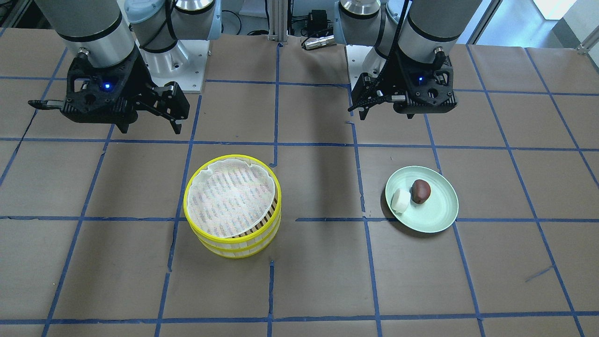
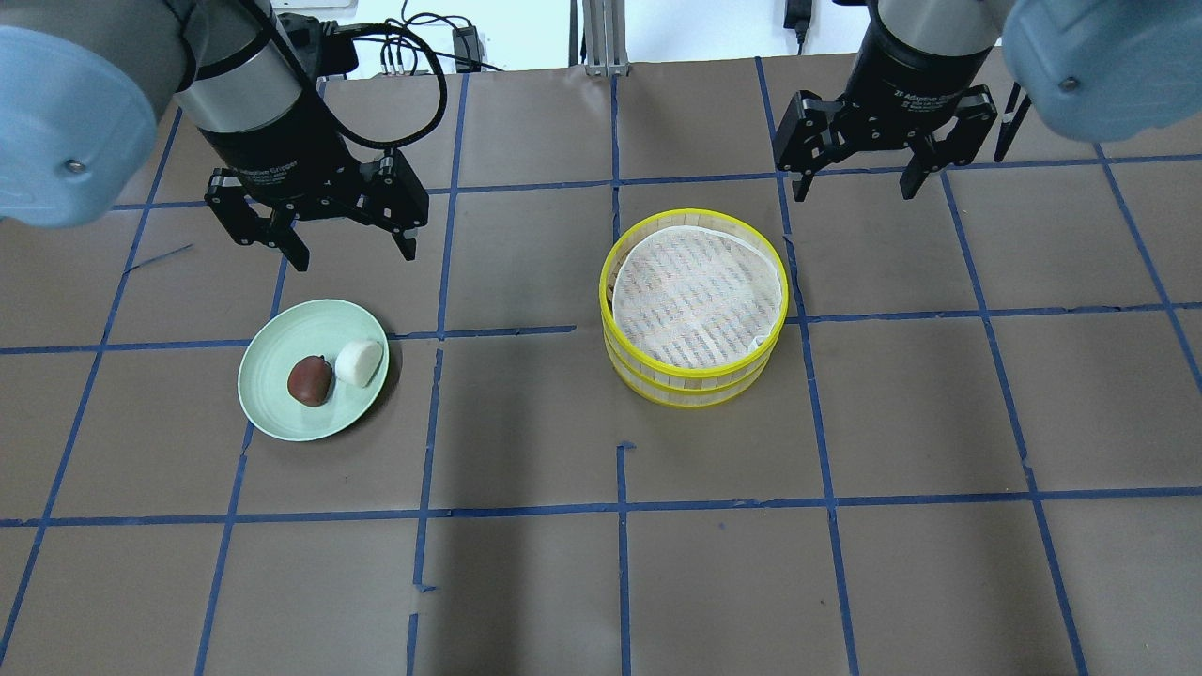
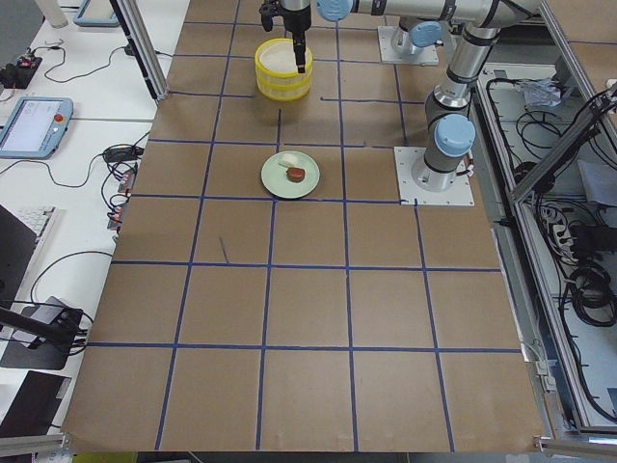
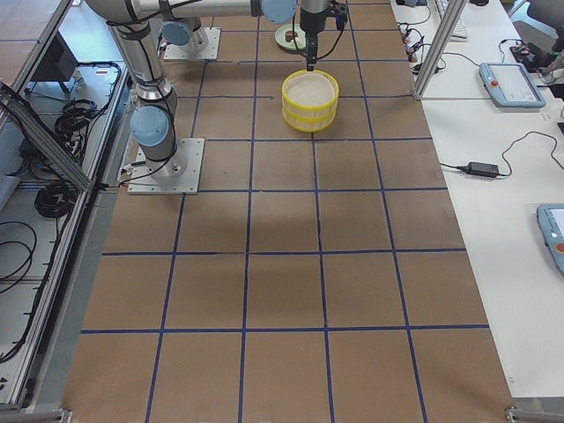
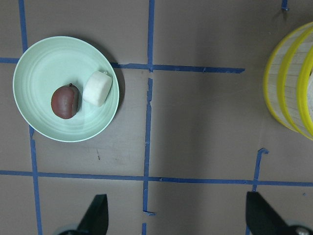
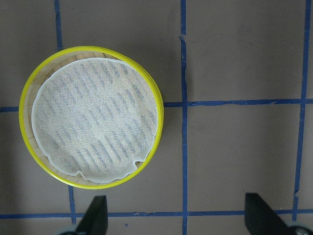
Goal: Place buns in different layers of steamer
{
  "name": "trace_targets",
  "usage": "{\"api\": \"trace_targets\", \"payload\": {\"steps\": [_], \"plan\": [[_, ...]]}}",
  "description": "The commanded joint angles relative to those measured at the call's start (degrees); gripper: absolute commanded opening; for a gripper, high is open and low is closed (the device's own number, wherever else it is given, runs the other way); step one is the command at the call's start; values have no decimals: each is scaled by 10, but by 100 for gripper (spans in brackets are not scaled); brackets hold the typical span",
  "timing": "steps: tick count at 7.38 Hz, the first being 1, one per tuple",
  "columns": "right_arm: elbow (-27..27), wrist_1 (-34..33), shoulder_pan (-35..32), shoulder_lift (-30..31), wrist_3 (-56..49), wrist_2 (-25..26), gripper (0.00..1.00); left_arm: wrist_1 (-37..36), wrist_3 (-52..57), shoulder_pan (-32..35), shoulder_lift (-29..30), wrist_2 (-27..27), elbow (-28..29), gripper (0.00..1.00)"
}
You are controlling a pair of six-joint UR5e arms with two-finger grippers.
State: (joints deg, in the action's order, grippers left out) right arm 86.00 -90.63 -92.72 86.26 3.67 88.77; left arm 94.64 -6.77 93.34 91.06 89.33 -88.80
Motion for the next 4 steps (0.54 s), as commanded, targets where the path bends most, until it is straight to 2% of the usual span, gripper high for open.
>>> {"api": "trace_targets", "payload": {"steps": [1, 4], "plan": [[4, -6, 0, 0, 1, 1, 100, -1, -2, 0, 0, -1, -1, 100], [15, -24, 0, 0, 1, 3, 100, -2, -3, 0, 0, 1, -3, 100]]}}
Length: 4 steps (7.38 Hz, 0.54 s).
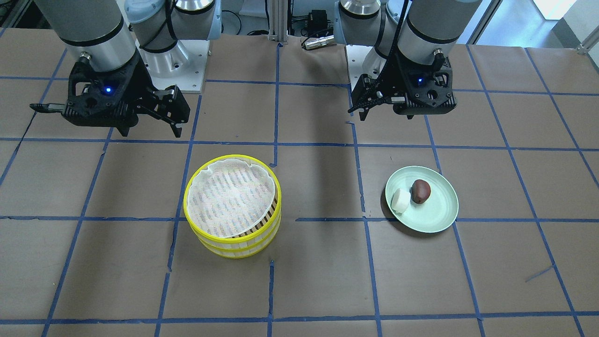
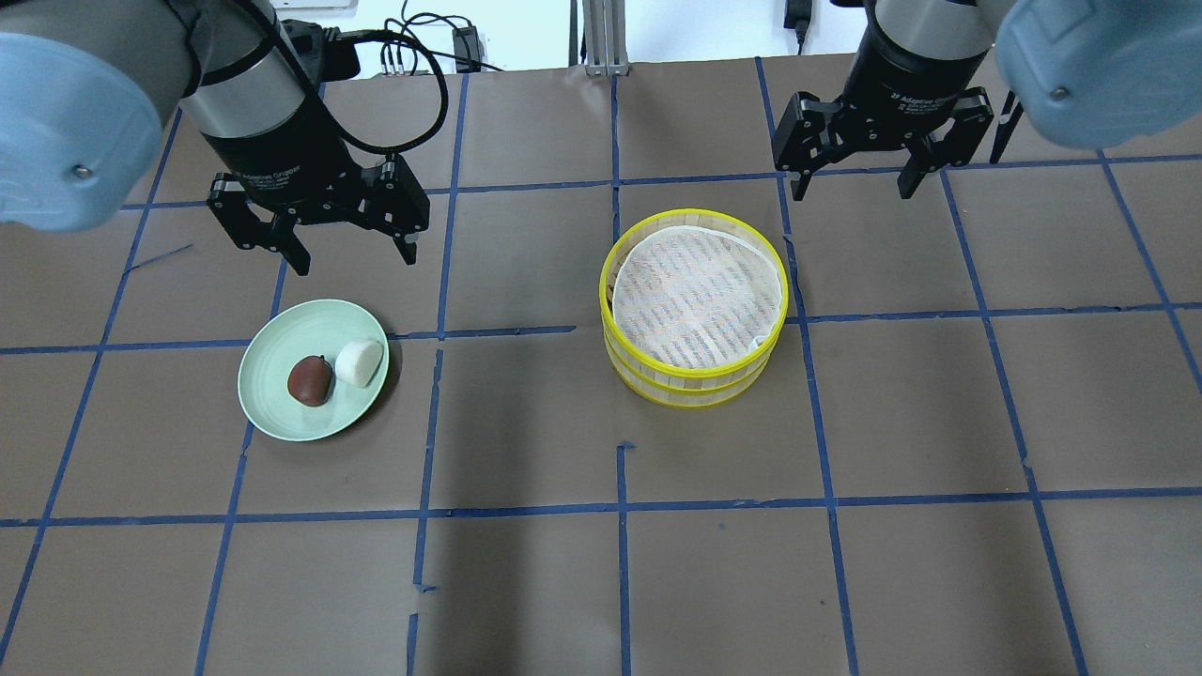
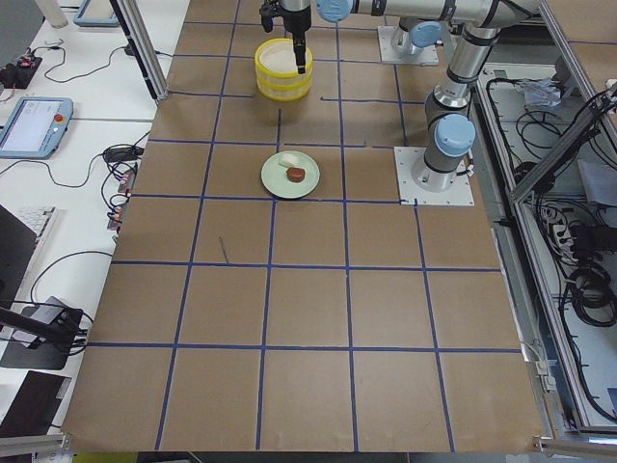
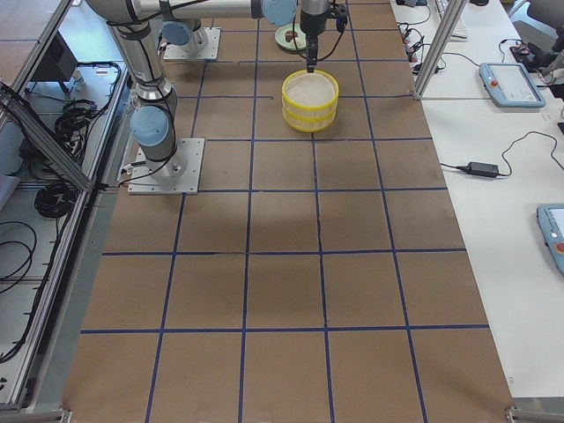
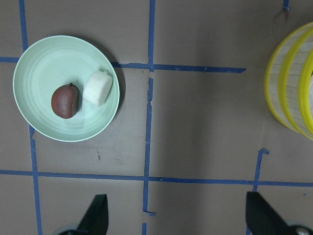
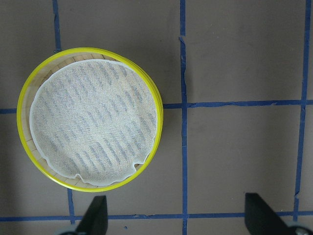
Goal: Place buns in different layers of steamer
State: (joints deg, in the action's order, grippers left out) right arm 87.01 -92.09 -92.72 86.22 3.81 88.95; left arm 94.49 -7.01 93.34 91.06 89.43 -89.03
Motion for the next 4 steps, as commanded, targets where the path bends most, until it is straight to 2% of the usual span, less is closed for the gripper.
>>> {"api": "trace_targets", "payload": {"steps": [1, 4], "plan": [[8, -10, 0, 1, 0, 2, 100, -2, -1, 0, 2, 0, -2, 100], [10, -19, 0, -6, 0, -1, 100, -3, -1, -1, 4, 0, -3, 100]]}}
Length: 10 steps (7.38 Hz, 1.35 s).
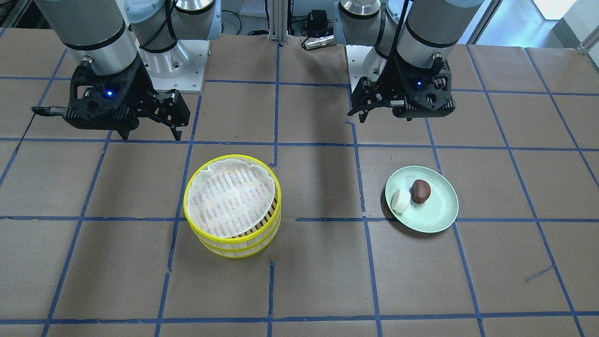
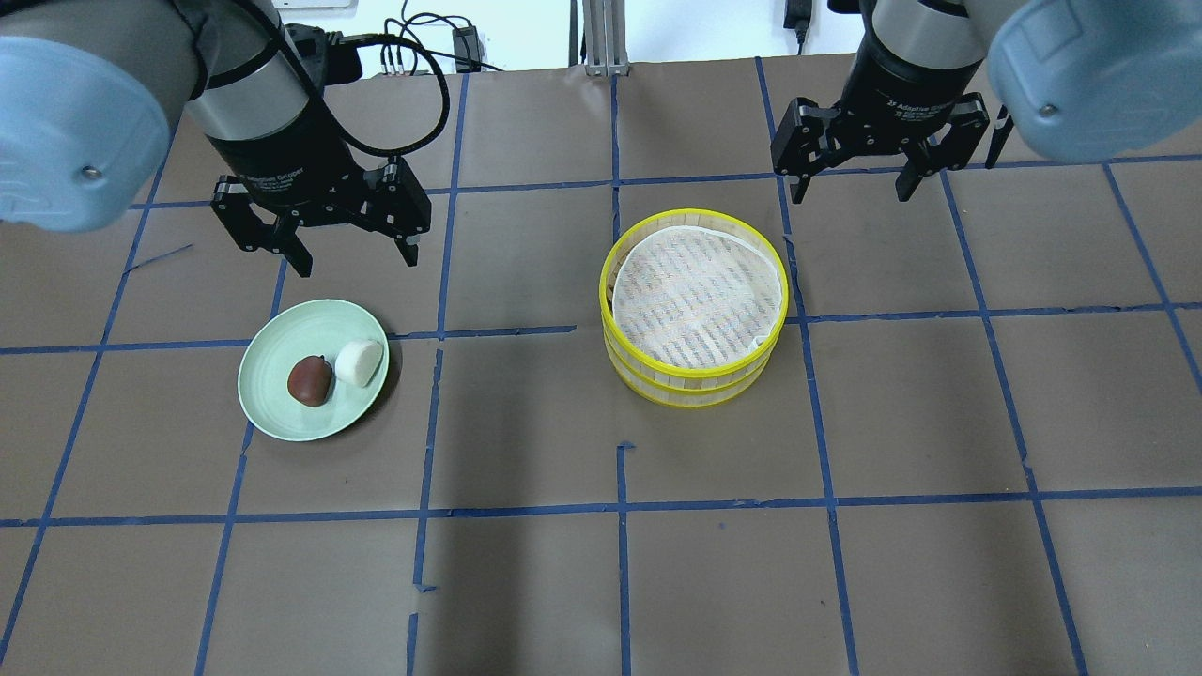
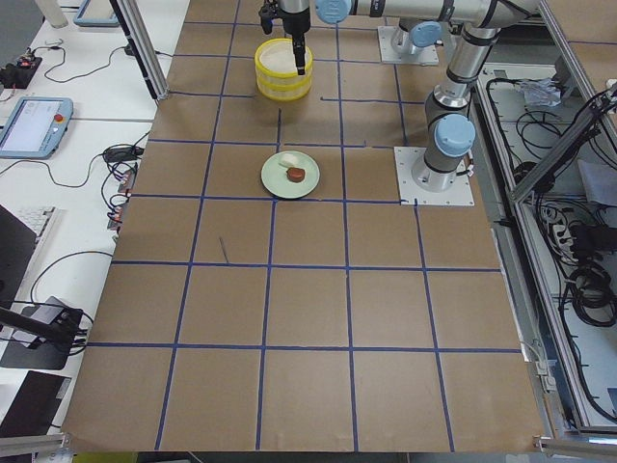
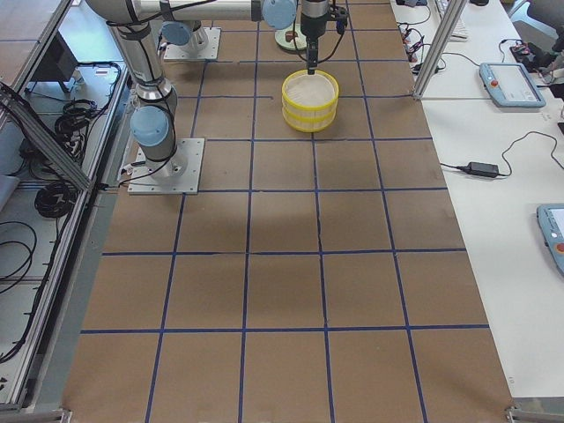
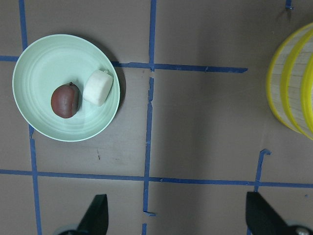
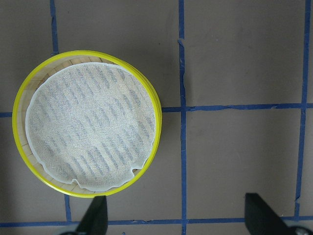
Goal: Place buns in different layers of steamer
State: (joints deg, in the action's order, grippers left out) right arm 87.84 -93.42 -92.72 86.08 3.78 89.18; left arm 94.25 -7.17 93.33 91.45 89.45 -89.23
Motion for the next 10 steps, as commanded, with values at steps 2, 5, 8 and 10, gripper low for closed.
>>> {"api": "trace_targets", "payload": {"steps": [2, 5, 8, 10], "plan": [[28, -94, -3, -48, 16, -2, 100, -1, -5, 0, 5, 0, -2, 100], [140, -255, -3, -95, 17, 3, 97, -3, -6, 0, 10, -1, -2, 100], [172, -288, -4, -112, 17, -2, 79, -5, -7, 1, 14, -2, -23, 100], [179, -291, -4, -113, 10, -3, 52, -9, -7, 1, 13, -2, -23, 100]]}}
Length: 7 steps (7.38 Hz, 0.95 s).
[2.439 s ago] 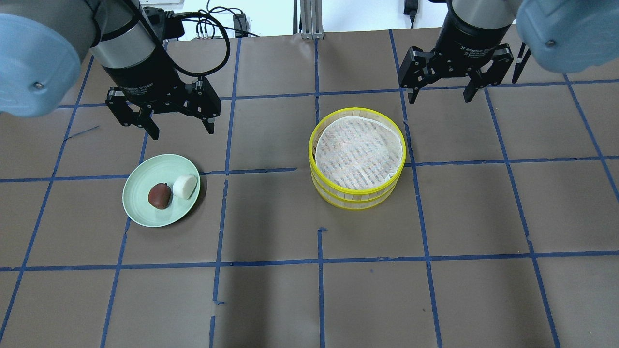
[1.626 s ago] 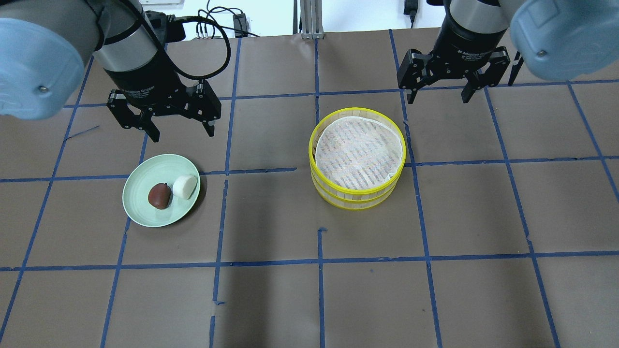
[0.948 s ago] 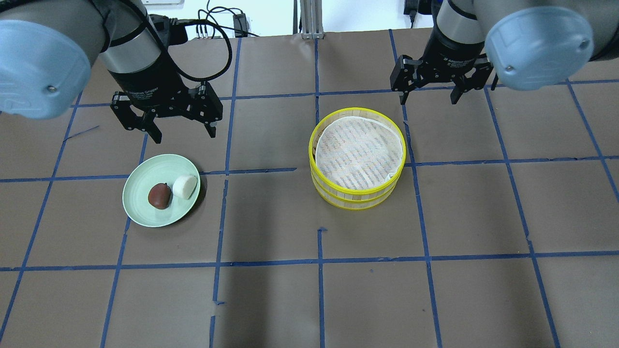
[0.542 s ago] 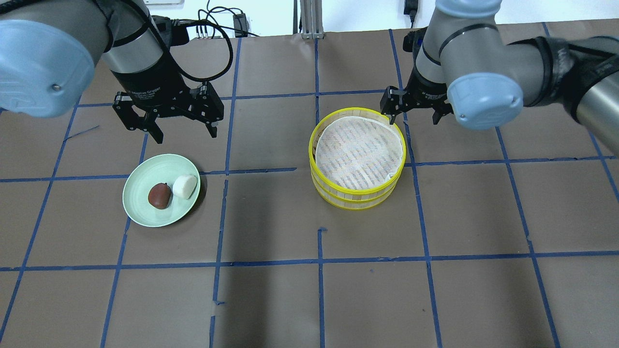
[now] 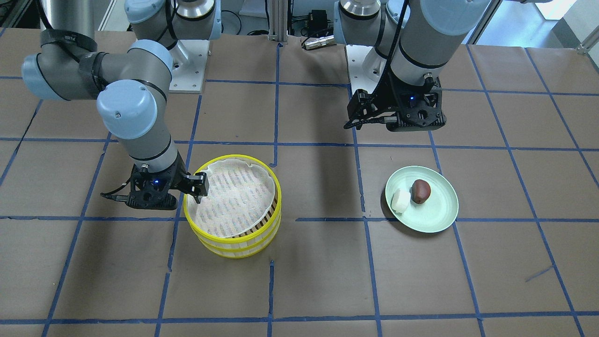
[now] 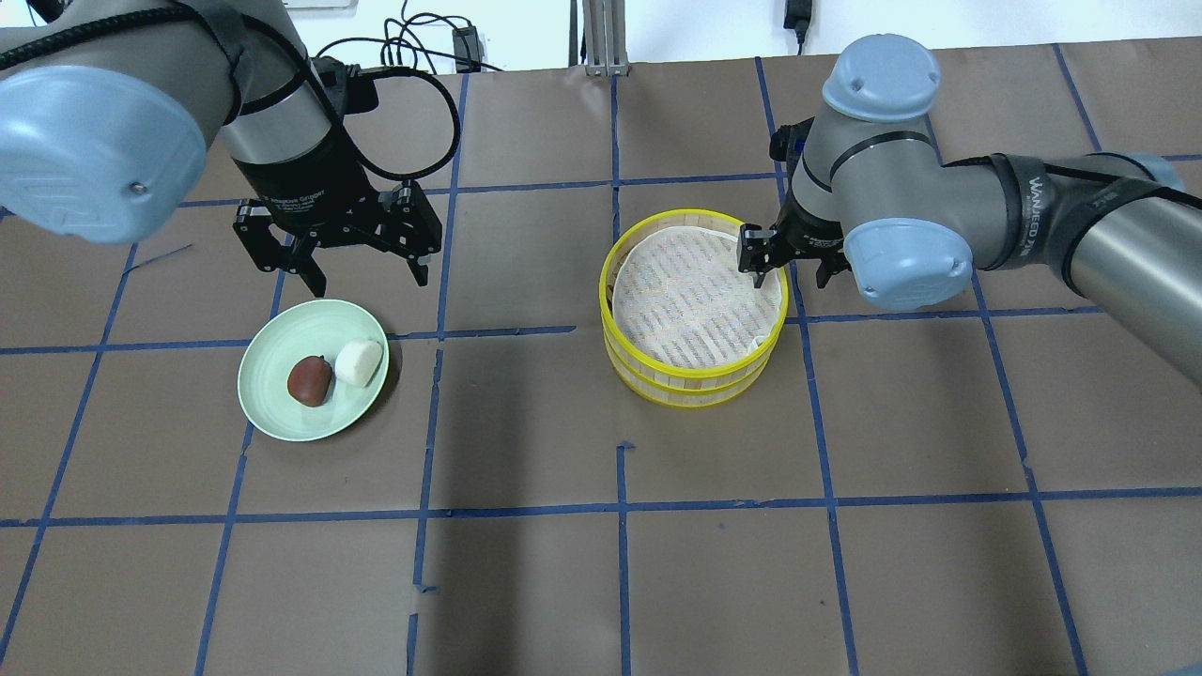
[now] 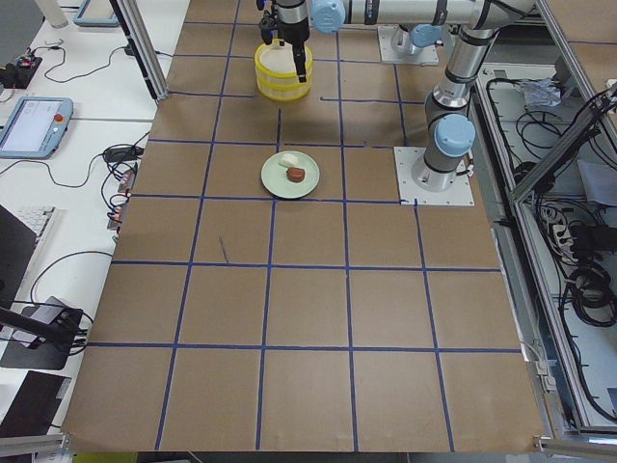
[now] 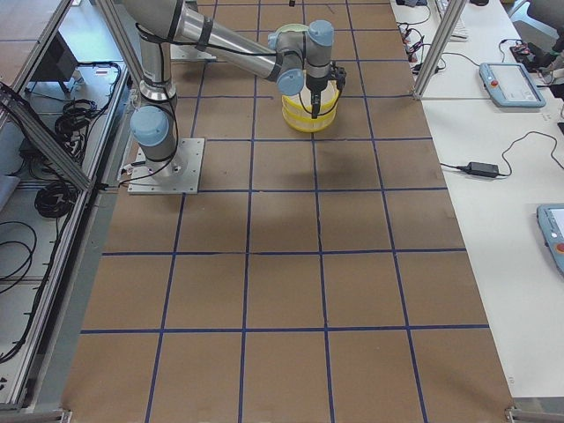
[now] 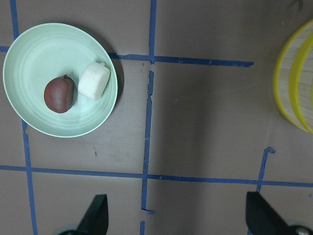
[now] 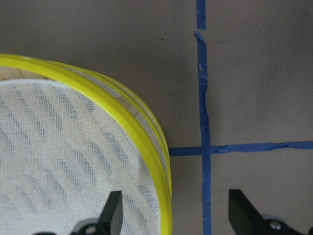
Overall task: Place buns in different layers of steamer
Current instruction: 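Lower the right gripper onto the rim of the upper steamer tier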
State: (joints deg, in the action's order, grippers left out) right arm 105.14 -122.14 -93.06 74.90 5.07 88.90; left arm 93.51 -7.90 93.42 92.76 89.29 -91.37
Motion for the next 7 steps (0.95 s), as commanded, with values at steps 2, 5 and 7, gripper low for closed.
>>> {"api": "trace_targets", "payload": {"steps": [2, 5, 7], "plan": [[7, -3, 0, -1, -2, -1, 33, -2, 0, 0, 0, 0, -2, 100], [6, 2, 0, 2, -4, 0, 6, -8, 0, 0, 2, -4, -3, 100], [2, 7, 1, 8, -5, 0, 6, -9, 0, 0, 2, -4, -3, 100]]}}
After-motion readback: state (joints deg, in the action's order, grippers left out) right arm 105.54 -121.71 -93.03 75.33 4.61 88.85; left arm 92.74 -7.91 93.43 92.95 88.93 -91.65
